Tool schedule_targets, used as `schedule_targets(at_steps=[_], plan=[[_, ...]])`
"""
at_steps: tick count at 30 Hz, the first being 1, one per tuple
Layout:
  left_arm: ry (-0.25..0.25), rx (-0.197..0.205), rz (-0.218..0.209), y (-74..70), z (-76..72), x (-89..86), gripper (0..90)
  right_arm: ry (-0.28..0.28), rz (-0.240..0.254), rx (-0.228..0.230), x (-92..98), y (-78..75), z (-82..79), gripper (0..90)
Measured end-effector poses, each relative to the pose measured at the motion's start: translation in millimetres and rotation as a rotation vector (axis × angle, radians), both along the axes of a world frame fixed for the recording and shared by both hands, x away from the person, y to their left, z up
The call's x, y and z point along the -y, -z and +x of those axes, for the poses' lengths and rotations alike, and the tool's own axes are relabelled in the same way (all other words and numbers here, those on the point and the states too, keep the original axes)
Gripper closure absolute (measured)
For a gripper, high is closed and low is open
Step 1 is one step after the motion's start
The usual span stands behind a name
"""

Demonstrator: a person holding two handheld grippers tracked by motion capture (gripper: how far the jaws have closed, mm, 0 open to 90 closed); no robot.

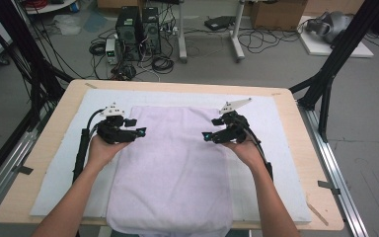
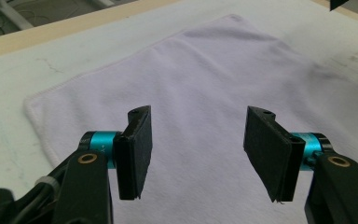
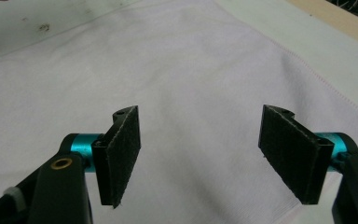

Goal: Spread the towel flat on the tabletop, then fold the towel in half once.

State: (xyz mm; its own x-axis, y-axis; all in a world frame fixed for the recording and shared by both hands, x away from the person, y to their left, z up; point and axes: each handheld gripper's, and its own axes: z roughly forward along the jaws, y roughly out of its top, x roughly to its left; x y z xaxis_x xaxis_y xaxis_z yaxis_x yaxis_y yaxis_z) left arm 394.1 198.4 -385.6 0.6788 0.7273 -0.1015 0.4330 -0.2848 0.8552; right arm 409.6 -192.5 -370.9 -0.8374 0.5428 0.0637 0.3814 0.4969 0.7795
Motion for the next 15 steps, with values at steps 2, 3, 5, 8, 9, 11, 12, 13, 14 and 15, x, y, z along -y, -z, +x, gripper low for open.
schedule_targets(at_steps=[2,3,5,8,9,11,12,13,14,15], plan=[[-0.020,0.010,0.002,-2.2,7.6,-2.5,42.7,0.002,-0.012,-0.014,-2.8,-2.5,7.9,28.8],[-0.024,0.005,0.014,-3.1,12.3,-3.5,42.7,0.004,-0.017,-0.010,-4.1,-3.3,11.8,28.8],[-0.036,0.009,0.034,-3.7,19.9,-4.4,42.7,0.011,-0.014,0.001,-5.2,-2.8,18.7,28.9],[-0.046,-0.004,0.067,-2.2,30.4,-5.8,43.0,0.027,-0.022,-0.010,-5.4,2.3,28.3,28.9],[-0.051,-0.005,0.075,-0.9,32.8,-6.0,43.0,0.030,-0.021,-0.009,-5.2,4.5,30.9,29.0],[-0.056,-0.016,0.074,3.7,37.3,-7.3,43.7,0.043,-0.031,-0.006,-5.4,9.6,35.3,29.4],[-0.062,-0.022,0.079,7.0,39.4,-7.7,43.8,0.053,-0.040,-0.012,-5.1,12.7,37.6,30.4],[-0.062,-0.035,0.089,10.6,41.8,-8.3,43.9,0.058,-0.052,-0.013,-4.4,16.0,40.4,31.8],[-0.060,-0.048,0.099,14.3,44.4,-9.0,44.2,0.069,-0.062,-0.017,-3.4,19.0,42.7,32.1],[-0.066,-0.055,0.103,18.0,46.5,-9.3,45.0,0.082,-0.071,-0.024,-2.2,21.6,44.7,33.0]])
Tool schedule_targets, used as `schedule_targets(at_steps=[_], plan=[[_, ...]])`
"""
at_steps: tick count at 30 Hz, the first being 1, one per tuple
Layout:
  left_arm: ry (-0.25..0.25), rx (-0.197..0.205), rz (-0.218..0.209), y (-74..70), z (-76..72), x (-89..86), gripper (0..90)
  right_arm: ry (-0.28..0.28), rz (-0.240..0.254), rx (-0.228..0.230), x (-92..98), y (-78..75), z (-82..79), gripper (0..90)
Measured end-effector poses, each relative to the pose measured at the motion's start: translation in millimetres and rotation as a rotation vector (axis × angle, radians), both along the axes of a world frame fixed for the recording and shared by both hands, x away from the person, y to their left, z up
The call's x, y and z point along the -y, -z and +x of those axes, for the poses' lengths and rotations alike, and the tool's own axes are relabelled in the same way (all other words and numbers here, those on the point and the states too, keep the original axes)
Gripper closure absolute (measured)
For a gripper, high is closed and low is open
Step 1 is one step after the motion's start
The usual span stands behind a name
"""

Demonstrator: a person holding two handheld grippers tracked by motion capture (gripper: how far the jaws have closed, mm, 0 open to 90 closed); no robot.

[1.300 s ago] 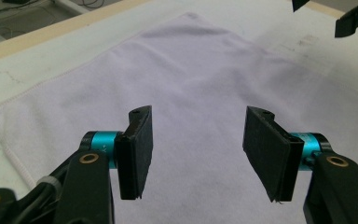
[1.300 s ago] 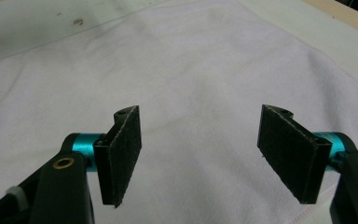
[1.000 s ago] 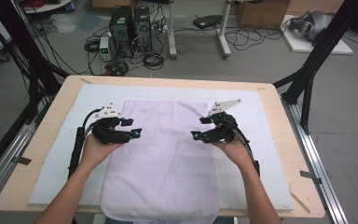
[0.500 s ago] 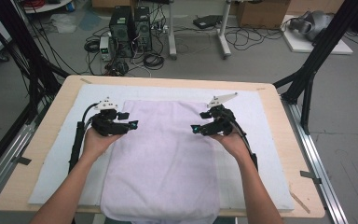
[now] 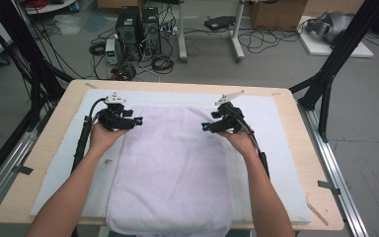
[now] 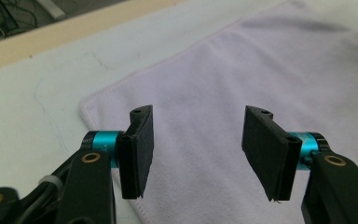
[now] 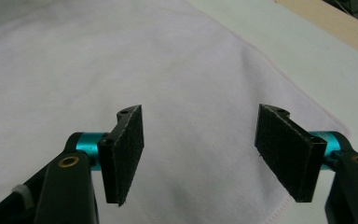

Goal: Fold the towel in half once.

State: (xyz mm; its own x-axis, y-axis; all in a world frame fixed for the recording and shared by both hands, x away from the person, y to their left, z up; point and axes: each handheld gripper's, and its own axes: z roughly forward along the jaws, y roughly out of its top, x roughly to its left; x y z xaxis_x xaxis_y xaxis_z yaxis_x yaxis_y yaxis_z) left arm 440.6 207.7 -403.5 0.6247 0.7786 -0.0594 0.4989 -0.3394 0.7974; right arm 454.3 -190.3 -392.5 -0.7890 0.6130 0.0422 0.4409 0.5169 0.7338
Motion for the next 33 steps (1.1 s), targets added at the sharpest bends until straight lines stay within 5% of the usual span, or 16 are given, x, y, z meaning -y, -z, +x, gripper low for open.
schedule_targets(at_steps=[10,14,17,20,25,33], plan=[[-0.058,-0.091,0.115,33.2,17.6,-8.1,56.8,0.119,-0.066,-0.050,9.4,29.0,18.6,45.2],[-0.067,-0.070,0.129,34.5,18.2,-4.6,66.0,0.164,-0.086,-0.095,12.5,41.2,21.8,51.4],[-0.060,-0.055,0.143,34.7,17.8,-0.6,79.1,0.178,-0.088,-0.073,12.0,43.5,20.2,60.6],[-0.058,-0.035,0.174,34.3,16.5,4.4,86.6,0.144,-0.089,-0.076,10.4,42.5,20.1,80.1],[-0.066,-0.023,0.160,28.2,13.8,2.2,87.8,0.129,-0.049,-0.094,13.7,37.7,18.8,85.3],[-0.040,0.098,0.040,-12.7,-12.2,-11.4,87.8,0.095,0.099,-0.014,34.0,-4.3,-2.3,87.1]])
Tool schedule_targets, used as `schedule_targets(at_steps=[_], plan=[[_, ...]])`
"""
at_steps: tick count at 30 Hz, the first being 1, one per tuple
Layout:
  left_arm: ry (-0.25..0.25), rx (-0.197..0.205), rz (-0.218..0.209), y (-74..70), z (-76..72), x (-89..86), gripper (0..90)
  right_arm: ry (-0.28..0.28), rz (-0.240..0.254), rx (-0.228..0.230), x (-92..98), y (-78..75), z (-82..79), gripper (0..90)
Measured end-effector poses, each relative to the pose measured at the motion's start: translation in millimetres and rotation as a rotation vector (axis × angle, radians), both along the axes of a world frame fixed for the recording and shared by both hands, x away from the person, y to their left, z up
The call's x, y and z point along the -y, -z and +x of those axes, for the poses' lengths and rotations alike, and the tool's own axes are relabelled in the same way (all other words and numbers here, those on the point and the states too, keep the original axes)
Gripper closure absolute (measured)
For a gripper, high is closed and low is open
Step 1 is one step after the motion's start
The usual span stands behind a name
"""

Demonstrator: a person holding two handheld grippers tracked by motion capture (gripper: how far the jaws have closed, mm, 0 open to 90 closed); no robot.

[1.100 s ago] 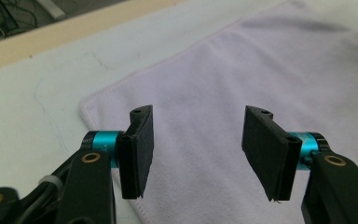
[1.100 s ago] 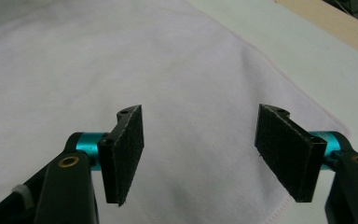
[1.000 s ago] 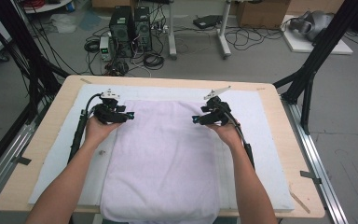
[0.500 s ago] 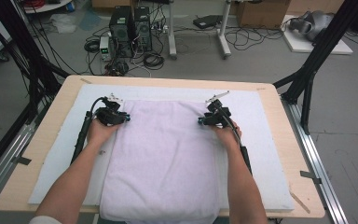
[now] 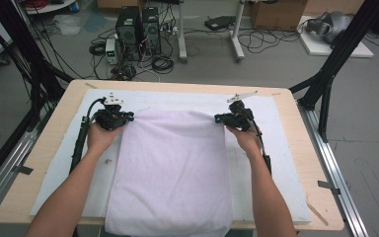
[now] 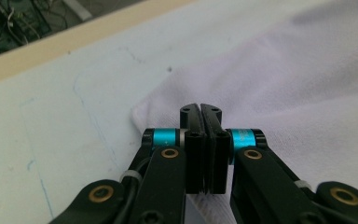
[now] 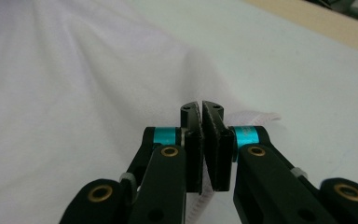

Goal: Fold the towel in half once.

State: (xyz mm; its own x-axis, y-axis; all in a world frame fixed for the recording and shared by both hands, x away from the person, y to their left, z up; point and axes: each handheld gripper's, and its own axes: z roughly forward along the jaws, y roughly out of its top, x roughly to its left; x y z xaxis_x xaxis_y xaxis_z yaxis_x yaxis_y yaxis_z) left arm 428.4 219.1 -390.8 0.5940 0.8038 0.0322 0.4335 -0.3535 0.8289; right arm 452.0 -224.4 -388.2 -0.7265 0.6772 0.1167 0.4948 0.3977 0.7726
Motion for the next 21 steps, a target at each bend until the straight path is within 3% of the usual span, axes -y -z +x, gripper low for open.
schedule_targets(at_steps=[2,5,10,15,18,21], plan=[[0.018,0.023,-0.008,-6.1,-10.8,-1.8,87.8,-0.017,0.022,0.011,5.1,-7.6,-9.2,87.2],[0.060,0.031,0.013,-9.0,-30.6,-2.5,87.9,-0.049,0.044,0.016,9.5,-14.8,-27.1,87.4],[0.113,0.073,0.008,-3.3,-78.5,-5.8,87.8,-0.124,0.057,0.016,12.8,-15.7,-69.9,87.4],[0.162,0.051,0.017,9.2,-120.5,-14.8,87.6,-0.167,0.051,-0.010,14.9,-0.6,-114.4,87.4],[0.178,0.013,-0.015,18.6,-134.4,-20.3,85.1,-0.178,0.053,-0.027,16.2,9.7,-129.9,86.9],[0.196,-0.013,-0.005,20.4,-142.7,-23.4,68.7,-0.193,0.061,-0.050,17.5,13.9,-138.6,75.7]])
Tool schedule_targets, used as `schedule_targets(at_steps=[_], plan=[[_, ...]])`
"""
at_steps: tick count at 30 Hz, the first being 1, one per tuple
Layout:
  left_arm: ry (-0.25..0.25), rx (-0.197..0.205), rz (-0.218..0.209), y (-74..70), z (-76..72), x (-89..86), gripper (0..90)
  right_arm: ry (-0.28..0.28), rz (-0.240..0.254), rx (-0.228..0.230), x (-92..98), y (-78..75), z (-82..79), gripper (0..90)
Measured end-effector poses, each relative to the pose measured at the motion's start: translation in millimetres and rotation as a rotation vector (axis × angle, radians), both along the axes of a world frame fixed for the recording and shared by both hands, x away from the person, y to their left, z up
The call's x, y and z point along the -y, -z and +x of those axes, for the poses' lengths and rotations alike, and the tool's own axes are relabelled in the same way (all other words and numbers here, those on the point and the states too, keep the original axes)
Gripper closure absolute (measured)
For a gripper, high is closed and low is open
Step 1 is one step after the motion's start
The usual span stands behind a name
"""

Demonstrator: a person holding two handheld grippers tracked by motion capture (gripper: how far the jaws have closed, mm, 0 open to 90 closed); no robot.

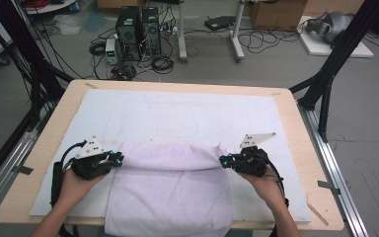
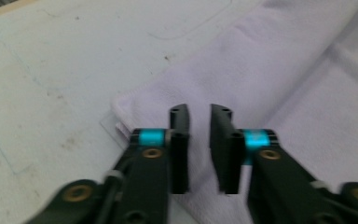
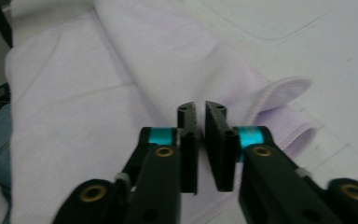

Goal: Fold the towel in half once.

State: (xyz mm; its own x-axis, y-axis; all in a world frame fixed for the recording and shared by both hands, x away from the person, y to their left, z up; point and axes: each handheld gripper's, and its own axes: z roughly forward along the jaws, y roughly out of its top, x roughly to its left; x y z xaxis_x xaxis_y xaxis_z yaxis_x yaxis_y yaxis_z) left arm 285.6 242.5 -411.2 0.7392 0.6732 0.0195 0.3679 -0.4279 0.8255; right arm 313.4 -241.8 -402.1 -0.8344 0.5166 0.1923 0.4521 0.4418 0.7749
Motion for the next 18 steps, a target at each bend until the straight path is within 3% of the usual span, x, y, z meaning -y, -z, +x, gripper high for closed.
schedule_targets(at_steps=[3,7,12,14,17,18], plan=[[-0.005,0.002,-0.001,-6.1,1.6,-3.1,59.1,0.006,0.012,0.030,1.7,-8.6,-2.9,65.7],[-0.046,0.000,-0.009,-6.6,24.4,-3.6,57.9,0.050,-0.029,0.070,-2.0,-16.2,14.0,56.3],[-0.105,-0.076,0.010,15.4,56.5,2.8,55.9,0.105,-0.104,-0.003,-11.6,7.0,45.9,47.7],[-0.120,-0.112,0.008,23.5,66.0,4.3,54.5,0.115,-0.112,-0.044,-14.0,15.7,54.1,46.7],[-0.112,-0.158,0.005,32.8,73.8,7.0,58.2,0.118,-0.114,-0.077,-17.4,24.5,61.0,49.5],[-0.114,-0.157,-0.005,32.7,74.4,7.2,61.7,0.110,-0.127,-0.078,-19.2,26.4,61.9,55.8]])
